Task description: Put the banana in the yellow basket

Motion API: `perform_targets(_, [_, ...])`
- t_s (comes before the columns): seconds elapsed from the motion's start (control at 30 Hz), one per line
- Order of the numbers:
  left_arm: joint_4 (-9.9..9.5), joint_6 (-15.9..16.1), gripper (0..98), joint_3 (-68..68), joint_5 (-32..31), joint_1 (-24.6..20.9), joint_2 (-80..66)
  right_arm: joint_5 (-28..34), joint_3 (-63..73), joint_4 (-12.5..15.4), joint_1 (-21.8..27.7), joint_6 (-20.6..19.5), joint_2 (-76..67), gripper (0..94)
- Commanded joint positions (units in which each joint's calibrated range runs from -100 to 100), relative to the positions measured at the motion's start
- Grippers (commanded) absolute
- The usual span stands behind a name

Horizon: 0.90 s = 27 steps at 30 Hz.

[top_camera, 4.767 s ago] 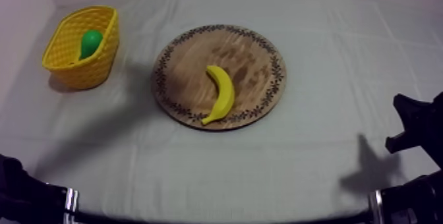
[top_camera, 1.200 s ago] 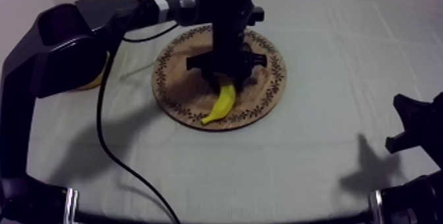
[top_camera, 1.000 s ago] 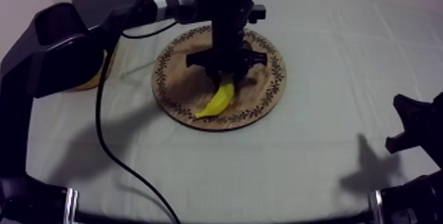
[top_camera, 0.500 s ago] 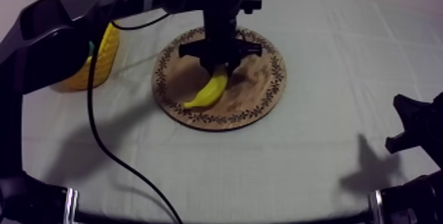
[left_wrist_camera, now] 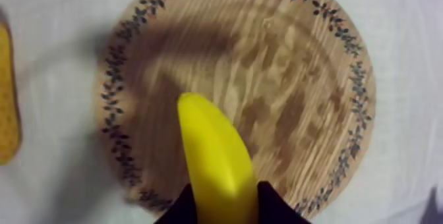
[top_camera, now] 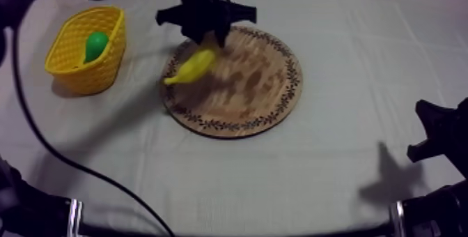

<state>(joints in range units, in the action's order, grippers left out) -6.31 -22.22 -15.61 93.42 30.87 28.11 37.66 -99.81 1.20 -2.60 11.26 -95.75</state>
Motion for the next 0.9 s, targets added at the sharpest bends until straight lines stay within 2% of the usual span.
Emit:
perform_targets(0.0, [-0.04,1.12,31.6,4.83,-0.12,-0.34,-10.13,0.01,0.03,-0.01,0.00,0.00,0.00,0.3])
perform_targets(0.3, [-1.03,5.56,34.6,14.16,-0.13,-3.14,-29.95,0.01,0.03,-0.01,0.00,0.00,0.00,0.3])
perform_targets(0.5, [-2.68,7.71,35.8,15.67,-2.09,-6.33,-38.05,0.01,0.03,-0.01,0.00,0.00,0.00,0.3])
perform_targets(0.73, [-6.51,9.11,33.8,13.62,-2.97,-10.78,-37.38,0.01,0.03,-0.01,0.00,0.00,0.00,0.3])
perform_targets(0.87, [-7.41,9.01,32.5,9.02,-3.03,-13.92,-33.08,0.01,0.03,-0.01,0.00,-0.02,0.00,0.3])
